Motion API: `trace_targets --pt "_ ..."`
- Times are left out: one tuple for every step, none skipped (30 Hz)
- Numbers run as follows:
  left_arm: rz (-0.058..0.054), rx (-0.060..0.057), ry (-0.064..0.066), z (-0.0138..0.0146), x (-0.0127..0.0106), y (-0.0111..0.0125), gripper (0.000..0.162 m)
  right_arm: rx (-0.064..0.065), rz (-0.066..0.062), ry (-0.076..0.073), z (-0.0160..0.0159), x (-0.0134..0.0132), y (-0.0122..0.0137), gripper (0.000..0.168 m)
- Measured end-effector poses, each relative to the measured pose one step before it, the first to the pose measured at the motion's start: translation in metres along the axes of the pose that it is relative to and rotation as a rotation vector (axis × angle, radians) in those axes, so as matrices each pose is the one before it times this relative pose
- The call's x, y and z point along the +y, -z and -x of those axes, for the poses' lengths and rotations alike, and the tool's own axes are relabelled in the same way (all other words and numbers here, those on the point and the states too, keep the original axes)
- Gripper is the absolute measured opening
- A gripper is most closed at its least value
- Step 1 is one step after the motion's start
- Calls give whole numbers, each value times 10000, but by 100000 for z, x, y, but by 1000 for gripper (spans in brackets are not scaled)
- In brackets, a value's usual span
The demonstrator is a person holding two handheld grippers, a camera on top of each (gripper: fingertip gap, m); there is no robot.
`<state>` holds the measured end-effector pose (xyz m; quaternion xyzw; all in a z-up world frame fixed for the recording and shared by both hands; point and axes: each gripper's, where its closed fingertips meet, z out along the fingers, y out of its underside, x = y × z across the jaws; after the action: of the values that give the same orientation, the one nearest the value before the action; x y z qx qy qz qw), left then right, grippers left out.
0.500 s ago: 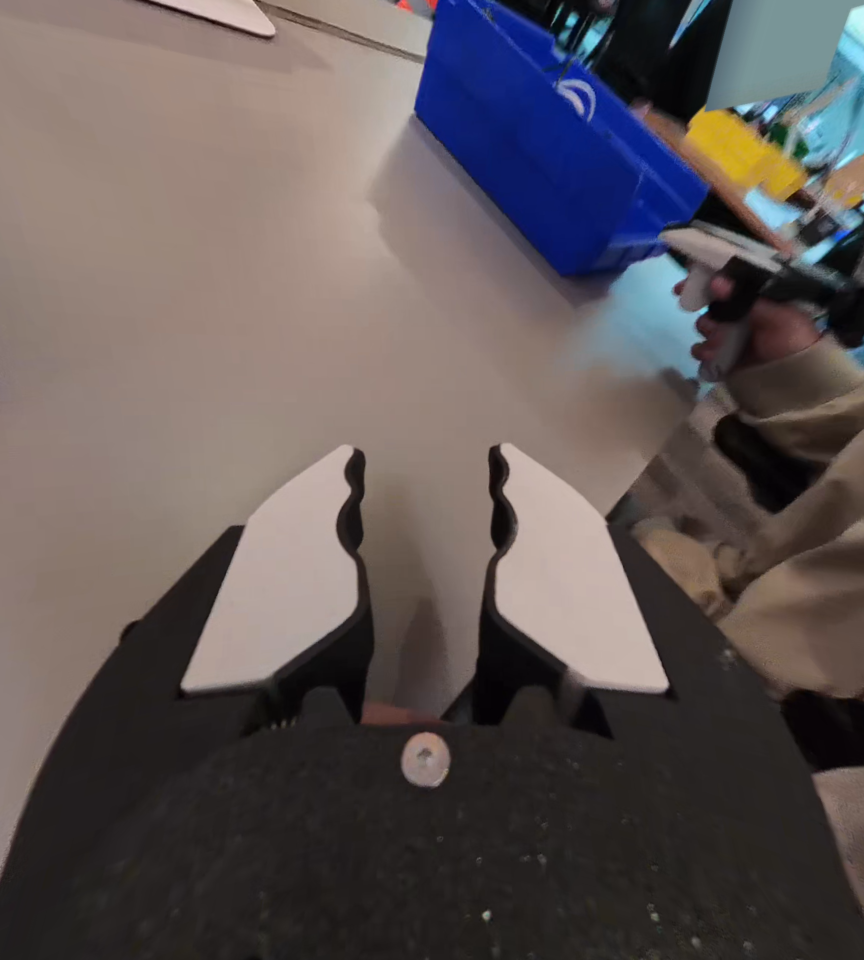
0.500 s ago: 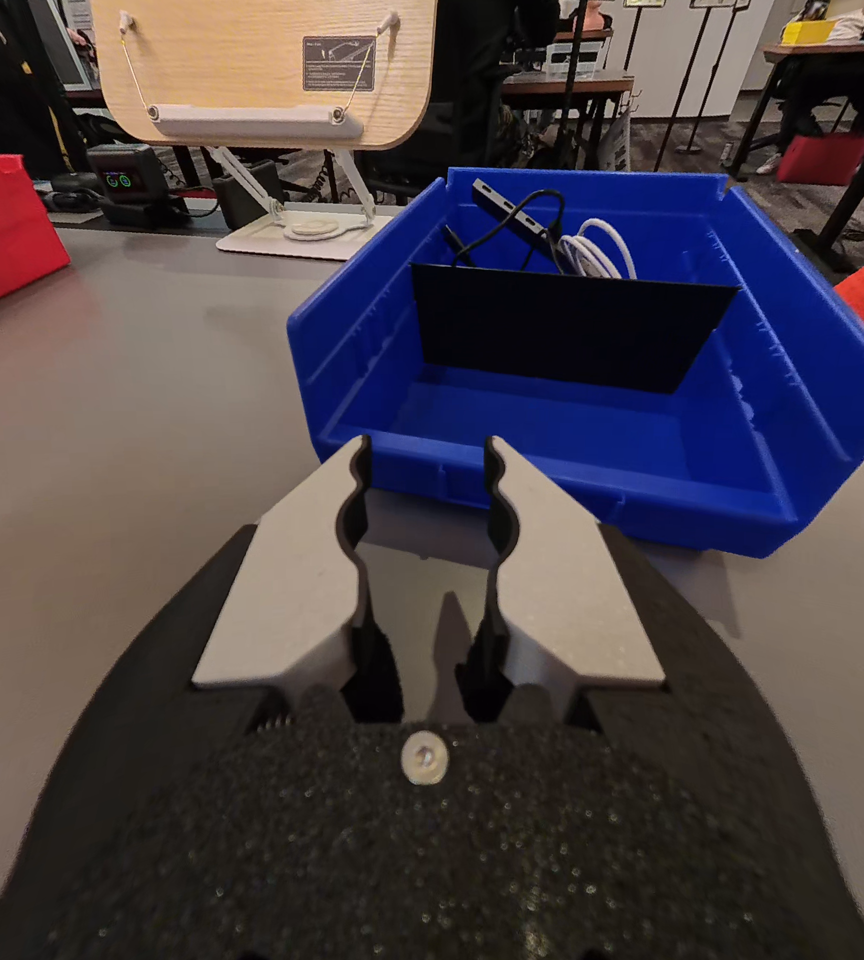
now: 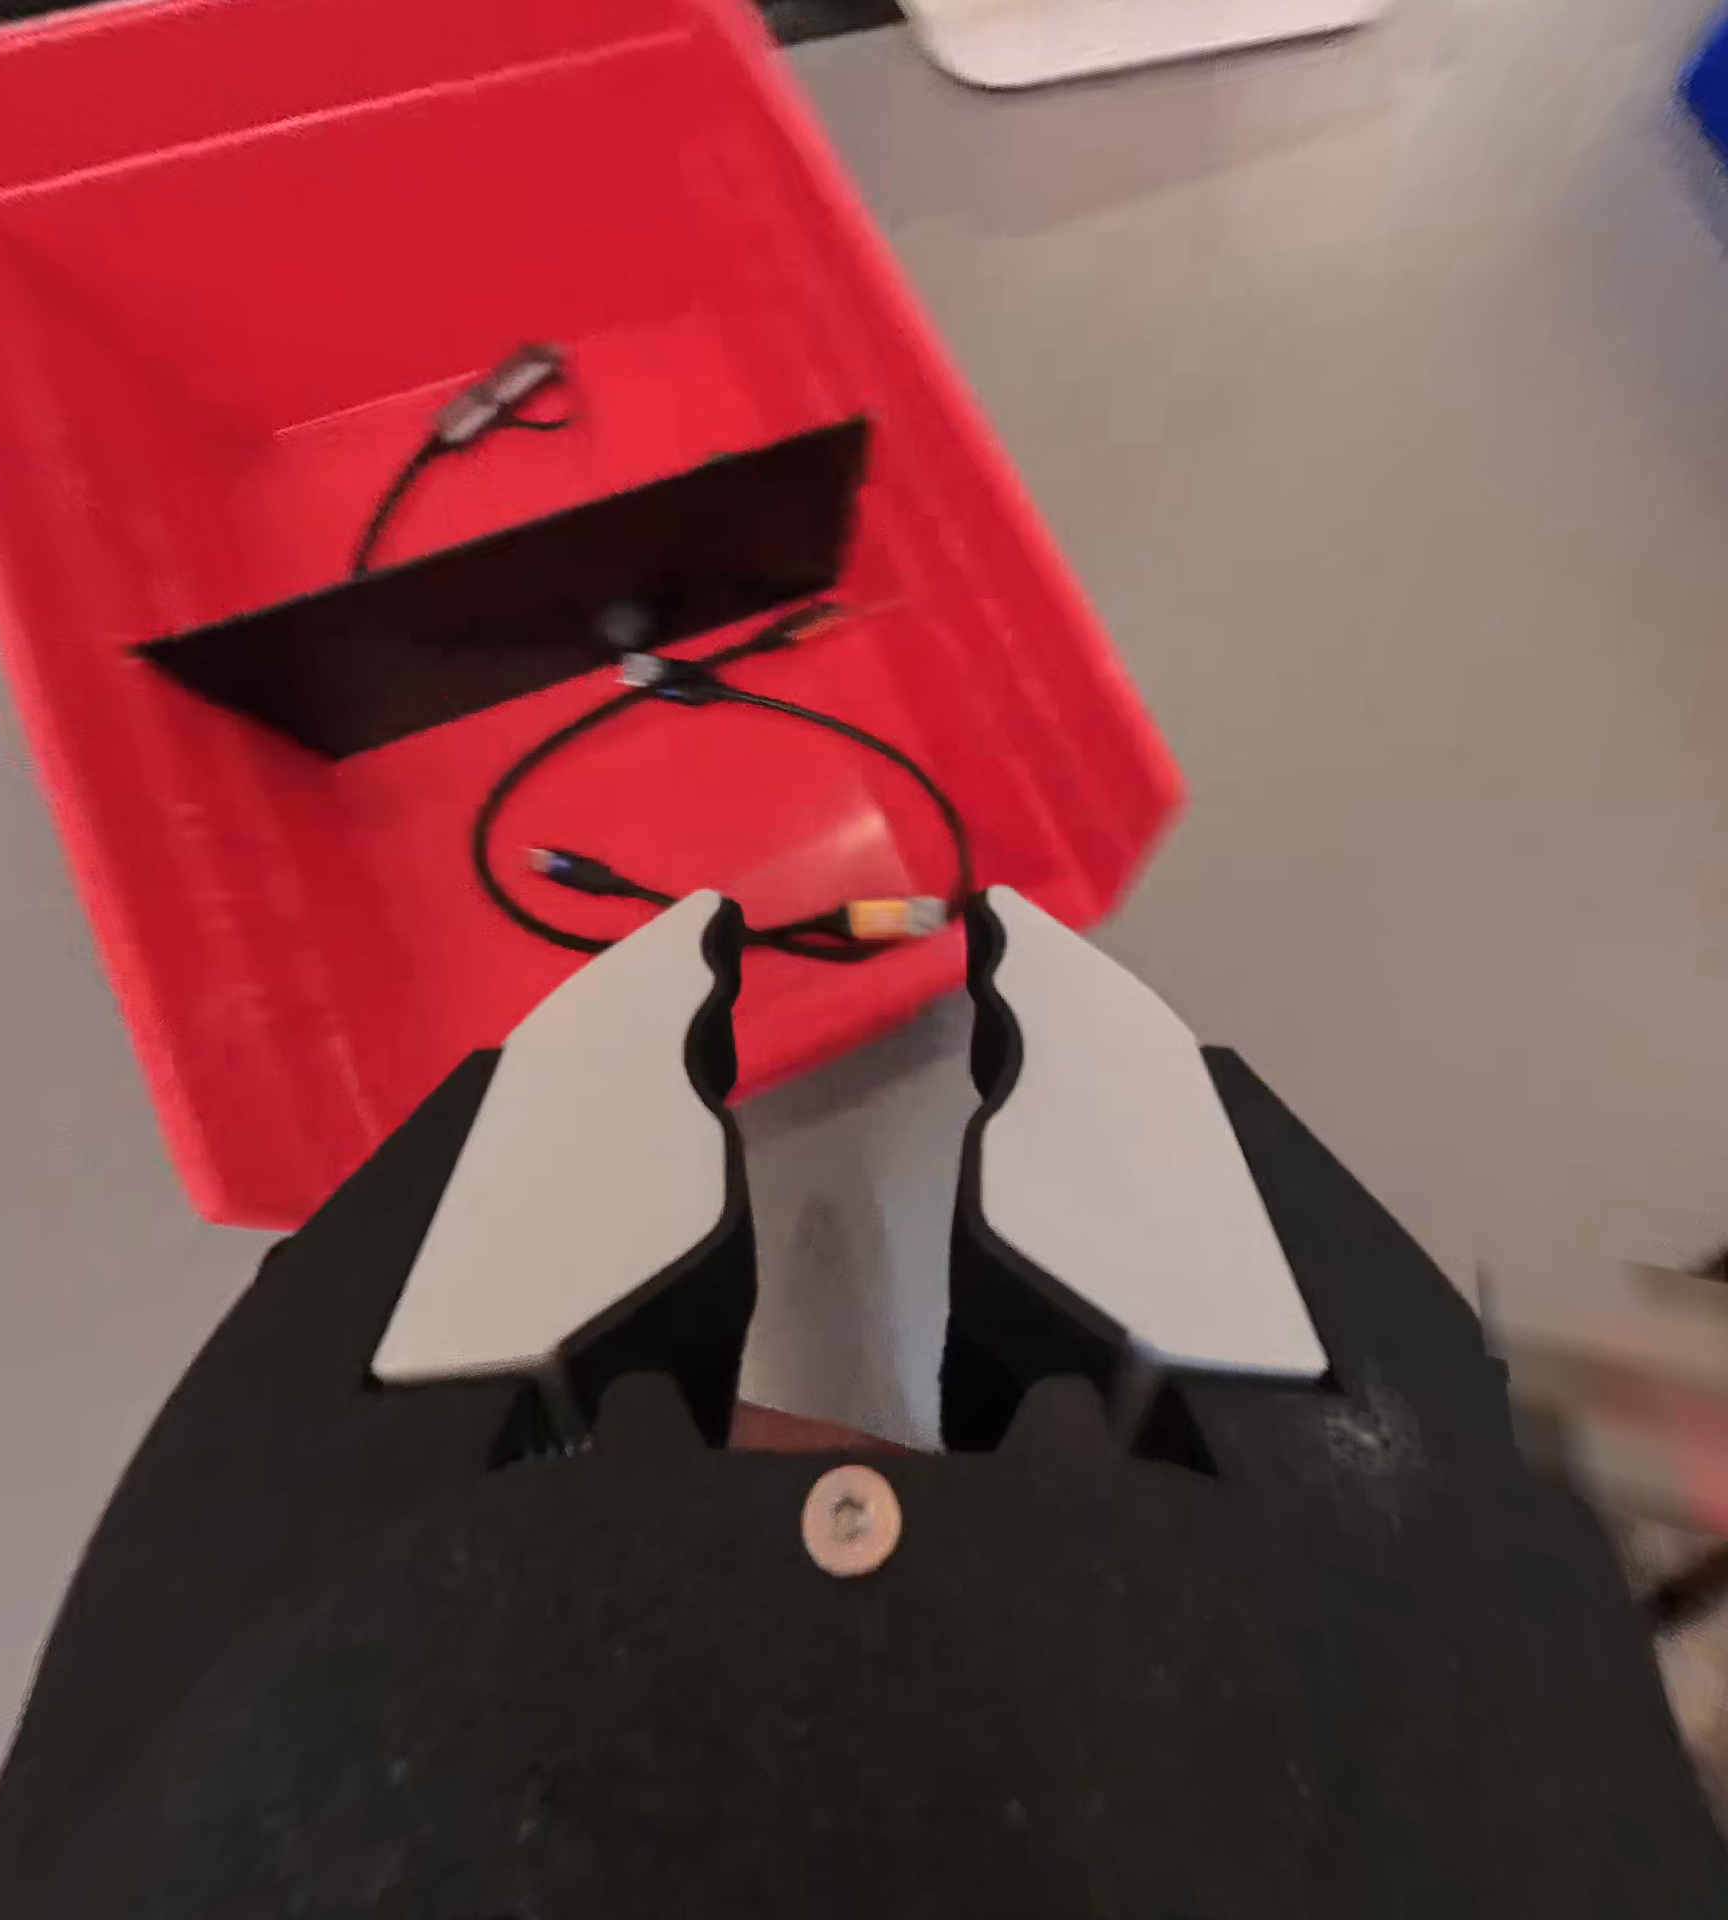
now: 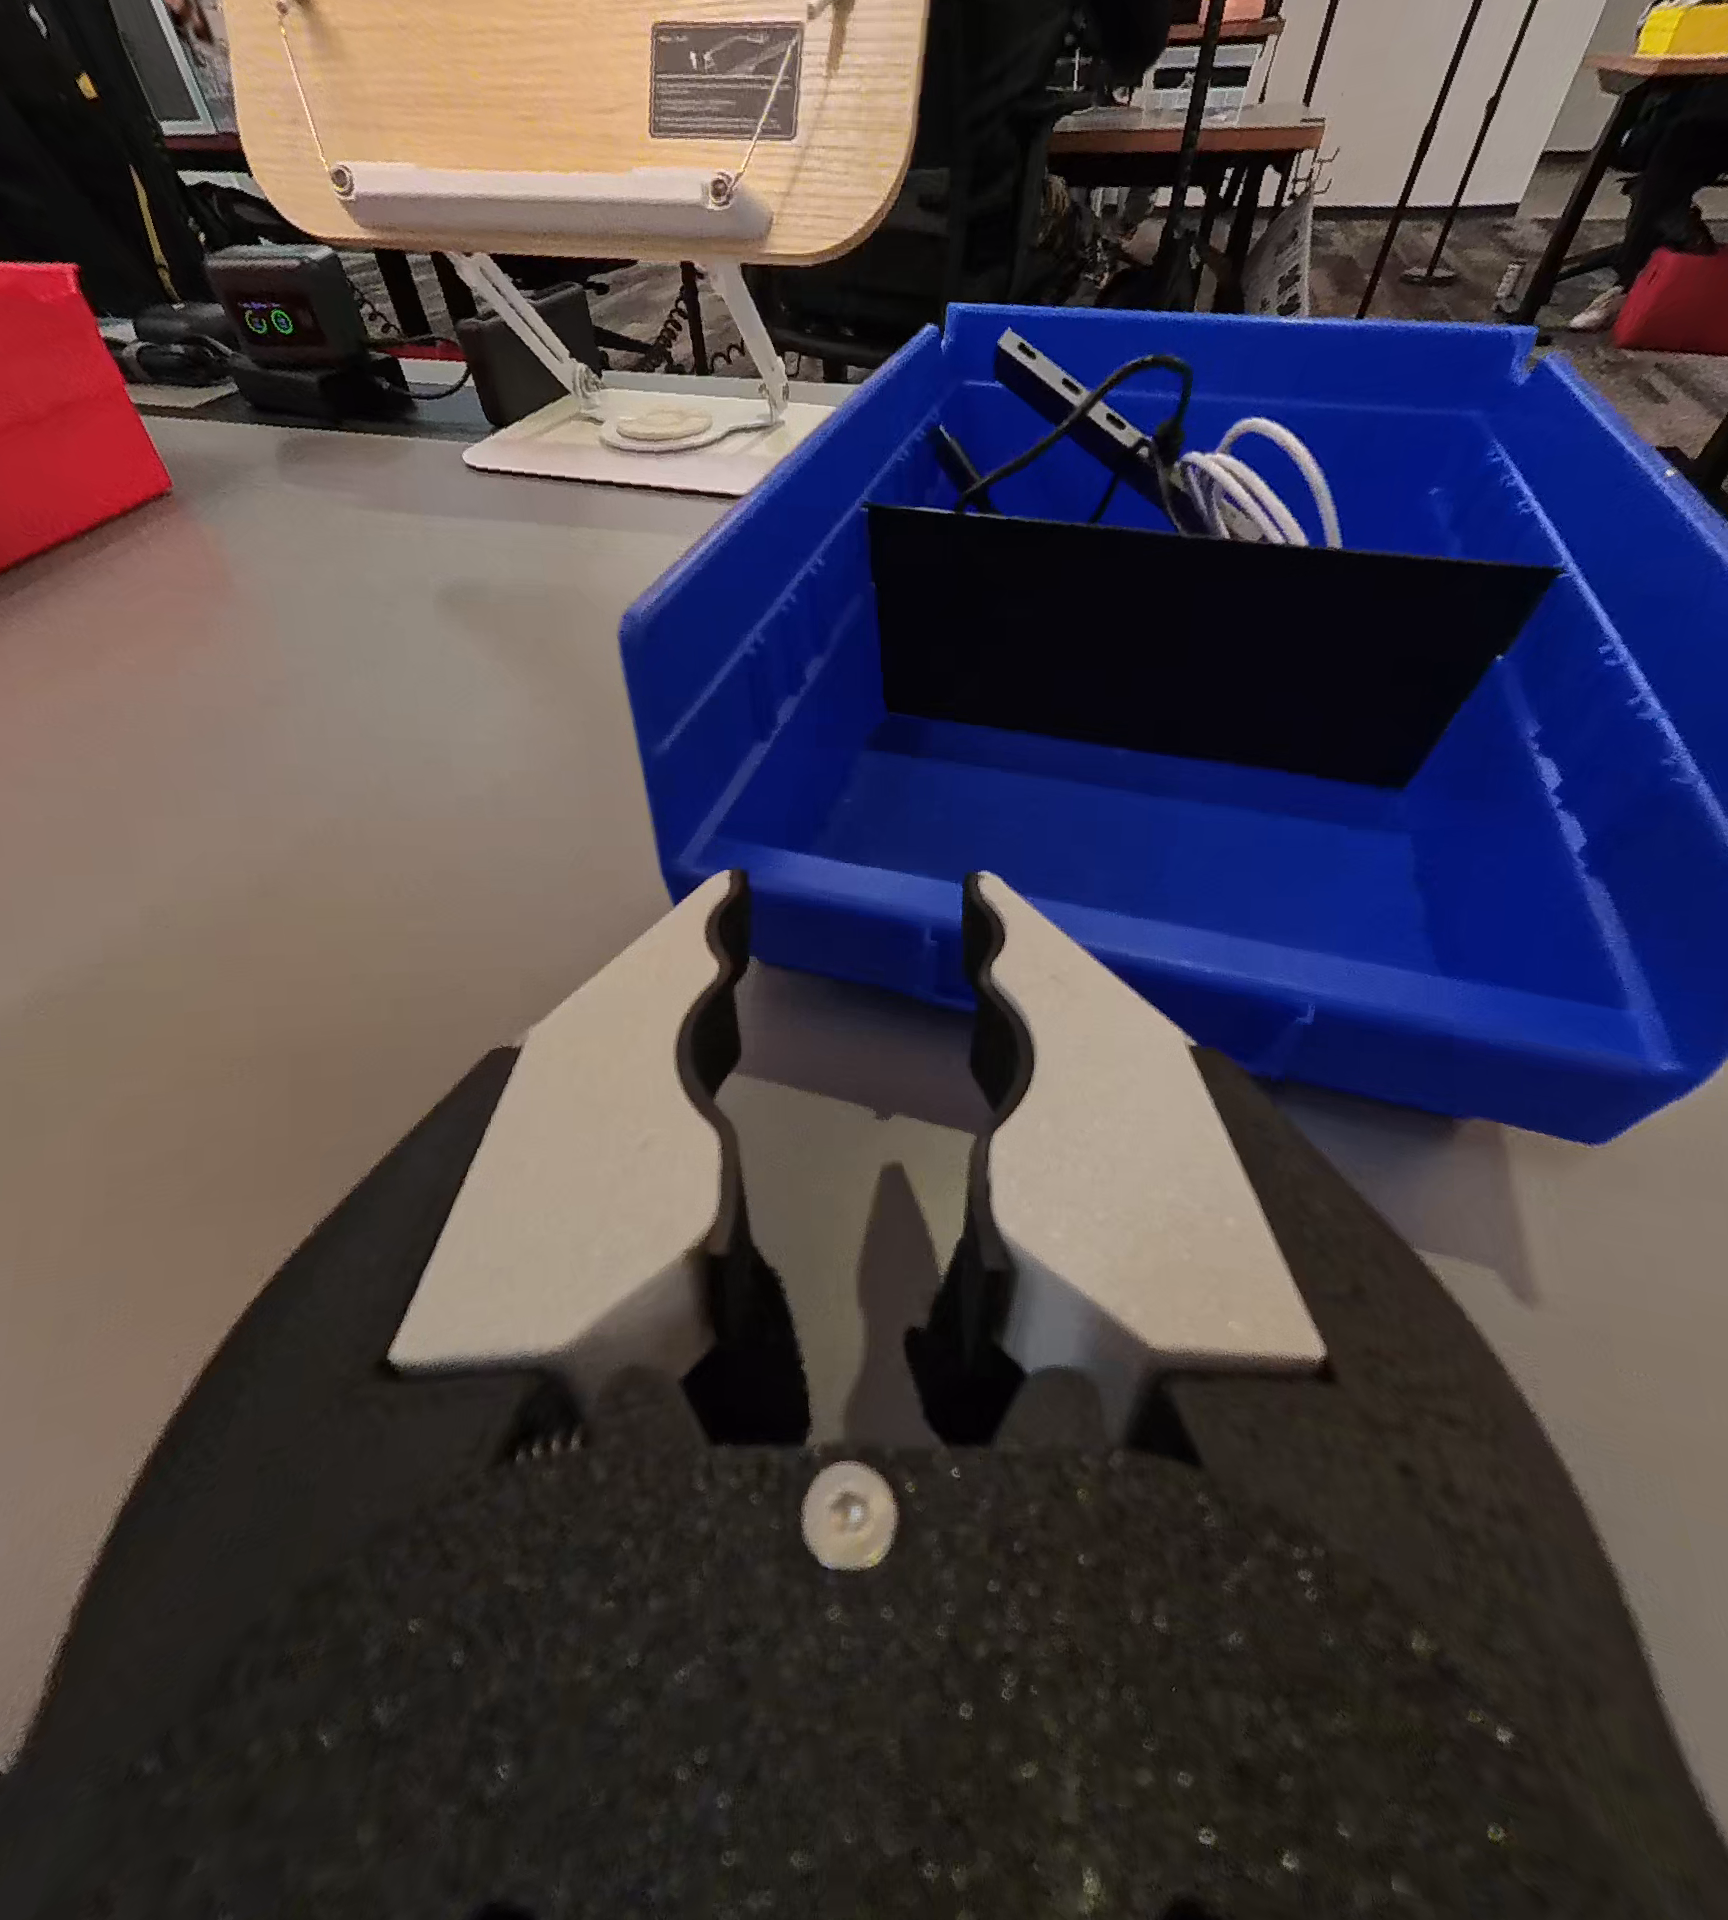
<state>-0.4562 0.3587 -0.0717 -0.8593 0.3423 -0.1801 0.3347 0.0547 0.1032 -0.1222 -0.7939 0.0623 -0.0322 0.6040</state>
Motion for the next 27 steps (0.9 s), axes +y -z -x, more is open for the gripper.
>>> trace_targets --pt "291 -251 576 1719 -463 -981 41 14 -6 40 57 -49 -10 39" --pt "467 -126 439 1267 -233 -1279 45 18 -24 33 33 -78 7 39" --pt "533 -105 408 951 -161 -1479 53 4 -13 10 25 -50 26 39" --pt "588 -51 368 632 -67 -1550 57 3 0 -12 -9 -3 30 39" --pt "567 4 246 394 -75 -1526 58 18 -10 -20 -71 -8 56 39" --pt "545 -135 212 459 -57 -1378 57 27 -27 -29 -102 -33 82 39" --pt "441 -245 62 695 -75 -1285 56 23 -36 -43 -140 -43 88 39" --pt "343 -395 -145 783 -41 -1121 55 11 -29 -56 -135 -14 94 39" --pt "159 -526 -209 911 -303 -888 55 -1 -23 -62 -133 -1 83 39" --pt "-74 -597 -255 999 -556 -571 55 -8 -13 -67 -129 37 72 39" --pt "-77 -491 -351 798 -442 -389 54 -7 -5 -72 -126 54 66 39" --pt "113 -85 -473 133 -54 -318 52 -23 -8 -74 -98 32 38 39" --pt "295 266 -533 -458 316 -299 50 -38 -4 -78 -61 41 20 39" --pt "258 273 -476 -491 308 -258 47 -56 7 -74 -13 21 10 39" --pt "97 45 -289 -146 145 -276 46 -54 -11 -57 12 -19 9 39" --pt "142 51 -190 -162 195 -280 45 -42 -14 -35 28 -9 11 39" --pt "-211 269 -86 -415 -328 -22 42 -55 -4 -21 72 -8 -5 39" --pt "8 73 -87 -119 -113 -76 42 -67 7 -14 116 6 -13 39" --pt "-13 -144 -34 206 -109 -23 45 -64 13 -6 117 23 -20 38" --pt "2 -210 -43 243 -111 8 49 -54 1 2 107 -1 -25 38" --pt "14 -121 -150 55 -60 10 50 -33 5 17 87 6 -21 37" --pt "-7 16 -223 -179 -46 10 46 -24 22 20 66 22 -38 37" --pt "-21 206 -211 -473 -32 -5 37 -23 29 26 59 34 -24 37" --pt "-21 300 -153 -605 -20 -39 33 -15 15 14 33 26 -19 37" --pt "1 174 -122 -382 -9 -45 29 -7 -1 2 9 -2 -1 37" --pt "-39 -78 -120 16 -60 -18 25 -8 -12 -6 4 -20 22 37" --pt "-17 -130 -124 69 -6 -2 21 -9 -22 -24 6 -24 21 37"
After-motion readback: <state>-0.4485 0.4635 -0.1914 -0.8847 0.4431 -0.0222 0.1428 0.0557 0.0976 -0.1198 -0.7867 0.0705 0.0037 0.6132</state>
